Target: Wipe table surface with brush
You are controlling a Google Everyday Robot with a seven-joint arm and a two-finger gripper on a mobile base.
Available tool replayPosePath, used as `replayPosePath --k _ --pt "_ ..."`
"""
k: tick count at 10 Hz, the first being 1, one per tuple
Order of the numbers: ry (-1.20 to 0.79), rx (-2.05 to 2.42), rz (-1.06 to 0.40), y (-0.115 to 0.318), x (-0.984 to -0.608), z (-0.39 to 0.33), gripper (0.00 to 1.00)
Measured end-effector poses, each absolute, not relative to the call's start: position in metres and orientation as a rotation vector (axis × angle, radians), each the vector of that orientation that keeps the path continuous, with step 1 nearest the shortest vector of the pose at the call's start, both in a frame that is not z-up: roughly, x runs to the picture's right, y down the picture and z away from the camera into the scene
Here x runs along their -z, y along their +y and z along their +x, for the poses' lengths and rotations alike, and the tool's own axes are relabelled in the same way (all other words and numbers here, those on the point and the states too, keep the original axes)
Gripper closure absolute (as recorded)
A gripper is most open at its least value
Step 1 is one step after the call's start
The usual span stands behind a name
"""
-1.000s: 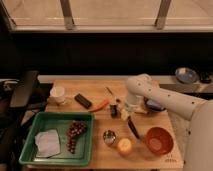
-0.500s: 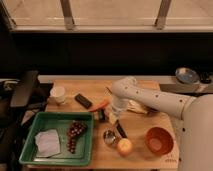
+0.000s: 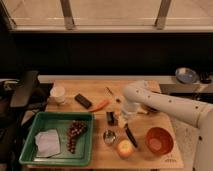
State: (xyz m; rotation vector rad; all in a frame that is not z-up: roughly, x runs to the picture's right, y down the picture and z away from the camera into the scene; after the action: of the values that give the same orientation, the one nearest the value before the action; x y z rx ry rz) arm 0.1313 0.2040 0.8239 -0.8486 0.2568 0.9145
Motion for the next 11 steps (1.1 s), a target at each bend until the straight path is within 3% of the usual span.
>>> replayPosePath --k 3,7,11 --pt "0.277 -0.937 -0.818 0.182 -0.836 0.161 1.0" --pt "0.269 -0.895 -0.793 0.154 -0.854 0.13 1.0" --pt "0.253 -0.841 -0.83 0.172 -0.863 0.077 1.0"
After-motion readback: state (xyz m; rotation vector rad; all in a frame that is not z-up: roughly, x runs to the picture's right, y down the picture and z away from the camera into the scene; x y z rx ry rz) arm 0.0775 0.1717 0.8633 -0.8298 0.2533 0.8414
